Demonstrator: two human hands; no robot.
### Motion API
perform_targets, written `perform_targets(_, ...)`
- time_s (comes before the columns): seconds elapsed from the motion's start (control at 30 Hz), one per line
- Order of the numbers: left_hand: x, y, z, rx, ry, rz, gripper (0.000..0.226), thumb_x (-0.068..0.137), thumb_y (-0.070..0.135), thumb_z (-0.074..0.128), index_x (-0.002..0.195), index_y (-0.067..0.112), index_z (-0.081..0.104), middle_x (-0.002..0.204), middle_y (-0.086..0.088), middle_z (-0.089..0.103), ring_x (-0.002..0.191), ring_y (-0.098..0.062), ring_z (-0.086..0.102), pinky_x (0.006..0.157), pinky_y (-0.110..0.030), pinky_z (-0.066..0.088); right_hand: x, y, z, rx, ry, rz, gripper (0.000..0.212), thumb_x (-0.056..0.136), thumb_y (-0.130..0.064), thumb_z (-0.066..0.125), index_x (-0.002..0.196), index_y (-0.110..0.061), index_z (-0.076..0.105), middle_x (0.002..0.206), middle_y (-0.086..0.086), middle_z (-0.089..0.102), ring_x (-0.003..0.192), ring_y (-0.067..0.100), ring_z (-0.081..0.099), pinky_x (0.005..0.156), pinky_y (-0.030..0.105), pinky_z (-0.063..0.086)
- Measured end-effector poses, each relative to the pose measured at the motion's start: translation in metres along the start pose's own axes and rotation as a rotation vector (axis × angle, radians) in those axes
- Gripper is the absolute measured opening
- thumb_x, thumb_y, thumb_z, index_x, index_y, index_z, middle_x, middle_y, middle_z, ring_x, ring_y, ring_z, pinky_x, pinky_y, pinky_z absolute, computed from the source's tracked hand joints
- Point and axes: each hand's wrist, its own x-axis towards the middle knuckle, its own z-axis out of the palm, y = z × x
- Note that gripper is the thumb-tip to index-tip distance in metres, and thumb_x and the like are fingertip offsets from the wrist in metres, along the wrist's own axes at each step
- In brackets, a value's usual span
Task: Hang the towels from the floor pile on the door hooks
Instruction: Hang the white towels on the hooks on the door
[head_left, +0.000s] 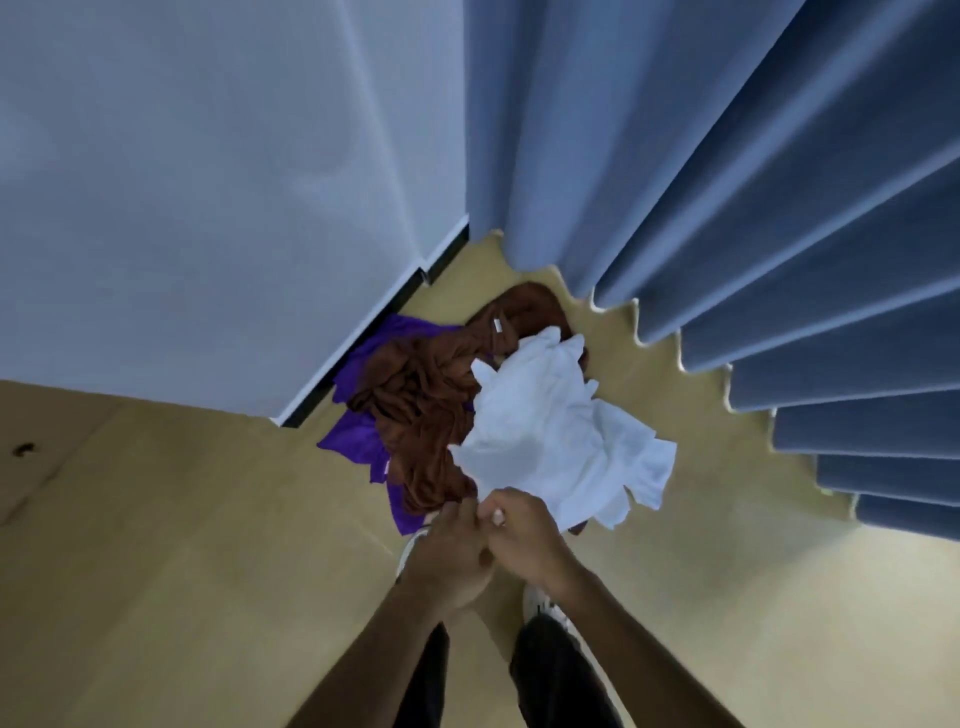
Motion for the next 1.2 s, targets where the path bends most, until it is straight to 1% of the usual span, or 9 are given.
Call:
perform_targets(0.1,-0.036,0.058,-0.064,-0.100,0.206,0.060,0.027,0.095,0.028,0.043,0.117,0.013,0.049,0.115,-0.006,0.055,0.106,-0.024,0.055,0.084,-0.035,0.046,-0.052,-0.064,-0.060,0.056,0.132,-0.114,0.028,0.084,-0.012,0.054,0.062,-0.030,0.051,0.061,-0.013,0.054,0.060,-0.002,0.052,0.056,0.008,0.039)
perform_targets(0.2,-0.073,0.108,-0.117,-0.212,0.377,0.122,0.014,0.089,0.014,0.046,0.101,0.010,0.053,0.096,-0.008,0.065,0.093,-0.028,0.062,0.074,-0.037,0.047,-0.093,-0.118,-0.114,0.080,0.173,-0.241,0.015,0.084,-0.007,0.056,0.073,-0.013,0.062,0.067,0.000,0.063,0.064,0.011,0.057,0.064,0.020,0.045)
perform_targets(0.3,-0.113,0.149,-0.160,-0.230,0.544,0.184,0.022,0.089,0.006,0.046,0.109,0.007,0.055,0.096,-0.014,0.068,0.093,-0.032,0.064,0.074,-0.034,0.045,-0.136,-0.162,-0.162,0.187,0.188,-0.408,0.013,0.083,0.007,0.057,0.080,-0.004,0.064,0.086,0.019,0.067,0.078,0.018,0.060,0.075,0.024,0.047)
perform_targets(0.4,-0.156,0.180,-0.203,-0.296,0.692,0.157,0.027,0.092,0.007,0.044,0.117,0.000,0.053,0.097,-0.023,0.066,0.090,-0.038,0.064,0.079,-0.042,0.050,-0.173,-0.186,-0.198,0.306,0.191,-0.501,0.016,0.084,0.000,0.062,0.093,-0.013,0.061,0.099,0.000,0.066,0.093,0.010,0.062,0.083,0.019,0.049)
perform_targets(0.5,-0.203,0.207,-0.245,-0.433,0.851,0.114,0.029,0.094,0.014,0.040,0.119,0.002,0.048,0.087,-0.025,0.065,0.077,-0.038,0.065,0.071,-0.046,0.054,-0.194,-0.190,-0.211,0.144,0.255,-0.492,0.029,0.080,-0.014,0.065,0.104,-0.028,0.056,0.107,-0.011,0.059,0.100,0.005,0.057,0.084,0.017,0.046)
perform_targets(0.63,-0.273,0.228,-0.286,-0.576,1.021,0.133,0.013,0.093,0.020,0.038,0.102,0.016,0.048,0.078,-0.019,0.064,0.064,-0.034,0.065,0.056,-0.038,0.058,-0.199,-0.193,-0.189,-0.194,0.222,-0.487,0.054,0.083,-0.029,0.064,0.131,-0.023,0.041,0.126,0.001,0.045,0.115,0.015,0.047,0.099,0.032,0.044)
perform_targets(0.73,-0.326,0.227,-0.308,-0.630,1.187,0.146,0.017,0.090,0.020,0.040,0.091,0.007,0.050,0.070,-0.011,0.060,0.053,-0.030,0.064,0.043,-0.033,0.055,-0.202,-0.209,-0.163,-0.238,0.241,-0.490,0.062,0.087,-0.035,0.060,0.141,-0.020,0.031,0.136,0.006,0.040,0.124,0.021,0.043,0.107,0.034,0.039)
perform_targets(0.9,-0.404,0.194,-0.329,-0.718,1.427,0.142,0.016,0.089,0.021,0.039,0.078,0.010,0.044,0.068,-0.012,0.056,0.047,-0.030,0.062,0.038,-0.039,0.051,-0.229,-0.266,-0.106,-0.208,0.296,-0.624,0.086,0.076,-0.063,0.061,0.143,-0.025,0.023,0.137,0.001,0.042,0.125,0.020,0.043,0.097,0.039,0.045)
perform_targets(1.2,-0.517,0.111,-0.322,-0.660,1.756,0.059,0.023,0.091,0.017,0.044,0.069,0.022,0.041,0.056,0.005,0.048,0.040,0.001,0.052,0.032,-0.011,0.033,-0.327,-0.348,0.029,-0.100,0.230,-1.109,0.092,0.068,-0.084,0.043,0.135,-0.023,0.028,0.128,-0.010,0.037,0.112,0.007,0.046,0.081,0.021,0.043)
